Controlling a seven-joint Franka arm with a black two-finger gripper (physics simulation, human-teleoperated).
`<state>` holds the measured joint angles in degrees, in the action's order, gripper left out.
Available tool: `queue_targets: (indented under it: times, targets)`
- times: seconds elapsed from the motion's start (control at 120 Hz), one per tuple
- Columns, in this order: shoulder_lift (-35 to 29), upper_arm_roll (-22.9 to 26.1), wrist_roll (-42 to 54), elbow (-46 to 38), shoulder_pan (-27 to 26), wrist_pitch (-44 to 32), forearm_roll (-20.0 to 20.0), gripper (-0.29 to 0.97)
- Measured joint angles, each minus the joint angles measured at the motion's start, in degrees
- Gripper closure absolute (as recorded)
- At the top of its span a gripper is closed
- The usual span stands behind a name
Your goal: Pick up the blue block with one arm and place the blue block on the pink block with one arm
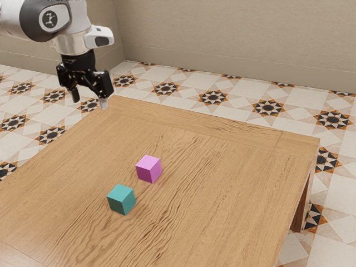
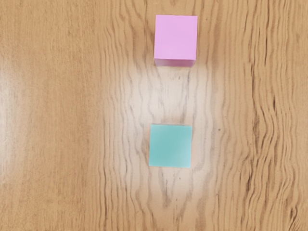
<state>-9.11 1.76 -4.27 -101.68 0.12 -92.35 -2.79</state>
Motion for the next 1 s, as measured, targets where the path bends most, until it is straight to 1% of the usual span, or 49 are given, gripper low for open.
queue_targets:
  times: [0.117,0.342,0.567,0.742,1.0]
  targets:
    - [0.0,0.0,-0.8,-0.8,0.0,-1.0,0.1,0.0]
    - [0.1,0.5,-3.0,-8.3,0.0,-5.9,0.1,0.0]
    - [1.0,-0.3,-6.2,-16.7,0.7,-15.2,1.5,0.0]
    - [3.7,-0.9,-7.2,-20.7,1.5,-22.4,1.9,0.0]
    - [11.0,-1.0,-4.7,-22.0,3.4,-31.5,2.1,0.0]
